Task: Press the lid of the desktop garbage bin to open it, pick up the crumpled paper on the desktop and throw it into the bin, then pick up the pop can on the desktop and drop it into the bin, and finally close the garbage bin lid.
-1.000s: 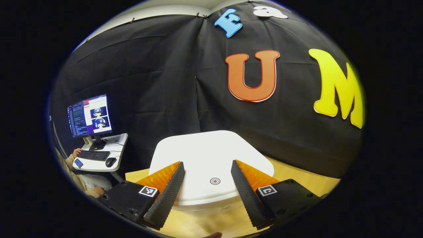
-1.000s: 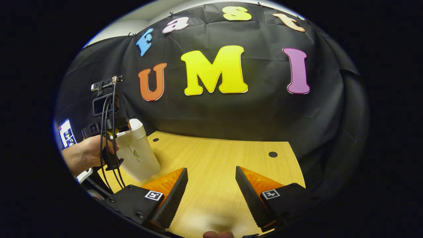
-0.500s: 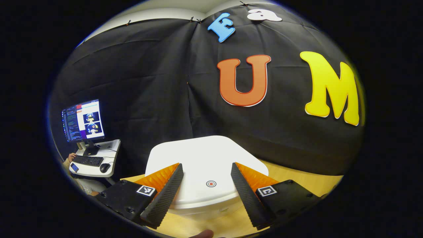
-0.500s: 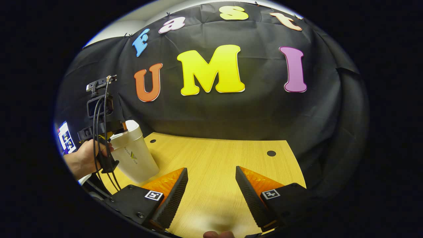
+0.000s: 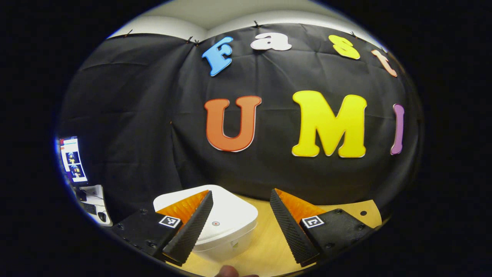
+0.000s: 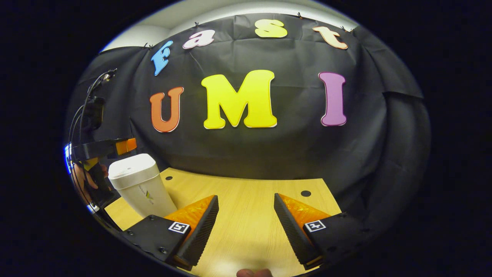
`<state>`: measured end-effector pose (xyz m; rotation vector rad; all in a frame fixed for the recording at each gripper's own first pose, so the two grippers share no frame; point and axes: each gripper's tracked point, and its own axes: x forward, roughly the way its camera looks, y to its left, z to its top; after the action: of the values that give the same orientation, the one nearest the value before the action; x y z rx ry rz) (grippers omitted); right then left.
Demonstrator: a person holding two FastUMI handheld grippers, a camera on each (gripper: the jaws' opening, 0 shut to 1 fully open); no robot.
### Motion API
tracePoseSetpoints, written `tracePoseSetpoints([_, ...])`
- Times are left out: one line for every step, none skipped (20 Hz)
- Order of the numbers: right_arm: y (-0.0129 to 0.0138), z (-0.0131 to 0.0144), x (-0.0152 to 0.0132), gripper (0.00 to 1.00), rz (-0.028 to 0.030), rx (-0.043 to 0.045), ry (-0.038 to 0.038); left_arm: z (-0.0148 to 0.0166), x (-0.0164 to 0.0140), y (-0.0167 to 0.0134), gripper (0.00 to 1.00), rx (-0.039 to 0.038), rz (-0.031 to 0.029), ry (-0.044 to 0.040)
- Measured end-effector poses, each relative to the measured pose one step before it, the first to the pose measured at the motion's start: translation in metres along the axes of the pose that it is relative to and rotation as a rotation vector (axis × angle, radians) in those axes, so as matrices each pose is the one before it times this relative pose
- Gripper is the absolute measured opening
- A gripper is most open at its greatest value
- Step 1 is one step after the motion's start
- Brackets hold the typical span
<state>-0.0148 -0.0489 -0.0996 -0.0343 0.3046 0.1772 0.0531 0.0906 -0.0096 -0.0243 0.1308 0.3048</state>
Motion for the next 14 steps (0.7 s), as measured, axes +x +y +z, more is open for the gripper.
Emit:
tracePoseSetpoints([0.00316, 0.00712, -0.00328, 0.92, -0.00595, -0.00655, -0.0232, 0.00897, -0.00772, -0.01399, 0.98, -0.01243, -0.0566, -0.02098])
tracePoseSetpoints([0.00242, 0.00796, -0.00321, 0.93, -0.00676, -0.00766, -0.02305, 0.00861, -0.00799, -0.01338, 0.98, -0.01395, -0.04905, -0.01961])
tracePoseSetpoints([0.00247, 0.00813, -0.002, 0.92, -0.00718, -0.00893, -0.02408, 0.00636, -0.00816, -0.01078, 0.98, -0.01297, -0.0437, -0.01985])
tracePoseSetpoints([0.00176, 0.00582, -0.00205, 0.92, -0.00801, -0.00695, -0.01968, 0.0074, -0.00701, -0.00774, 0.98, -0.01051, -0.03839, -0.01685])
tracePoseSetpoints([0.00205, 0.00727, -0.00261, 0.9, -0.00548, -0.00408, -0.02038, 0.00583, -0.00519, -0.00626, 0.98, -0.00159, -0.02693, -0.01624])
tracePoseSetpoints([0.00141, 0.00885, -0.00265, 0.92, -0.01088, -0.00501, -0.02806, 0.00398, -0.00571, -0.01072, 0.98, 0.00844, -0.03105, -0.0167])
tracePoseSetpoints([0.00197, 0.00493, -0.00032, 0.92, -0.00889, -0.00629, -0.01947, 0.00486, -0.0028, -0.00366, 1.0, 0.01432, -0.01771, -0.01535])
tracePoseSetpoints([0.00176, 0.00491, -0.00181, 0.92, -0.00575, -0.00755, -0.01803, 0.00206, -0.00339, -0.00408, 0.98, 0.00972, -0.01372, -0.00947])
tracePoseSetpoints([0.00131, 0.00475, -0.0008, 0.92, -0.00832, -0.00305, -0.01827, -0.00299, -0.00186, -0.00693, 0.98, 0.00285, -0.021, -0.00228])
tracePoseSetpoints([-0.00004, 0.00582, -0.00105, 0.92, -0.01194, -0.00027, -0.02028, -0.00072, -0.00133, -0.00717, 0.98, 0.00489, -0.02236, -0.00197])
tracePoseSetpoints([0.00199, 0.00598, -0.00203, 0.92, -0.0067, 0.00288, -0.02088, -0.00045, -0.00255, -0.00424, 0.98, 0.0068, -0.01627, -0.00288])
tracePoseSetpoints([0.00109, 0.00411, -0.00017, 0.93, -0.00568, 0.00067, -0.01593, 0.00021, -0.00151, -0.0026, 0.98, 0.00893, -0.00854, -0.00348])
tracePoseSetpoints([0.00106, 0.00264, -0.00073, 0.93, -0.00417, -0.00223, -0.01262, -0.00087, -0.00004, -0.00085, 0.98, 0.00748, -0.00688, 0.00255])
tracePoseSetpoints([0.00009, 0.00162, 0.00061, 0.93, -0.00733, -0.00402, -0.0067, -0.00273, -0.00023, -0.00146, 0.98, 0.00032, -0.00559, 0.00671])
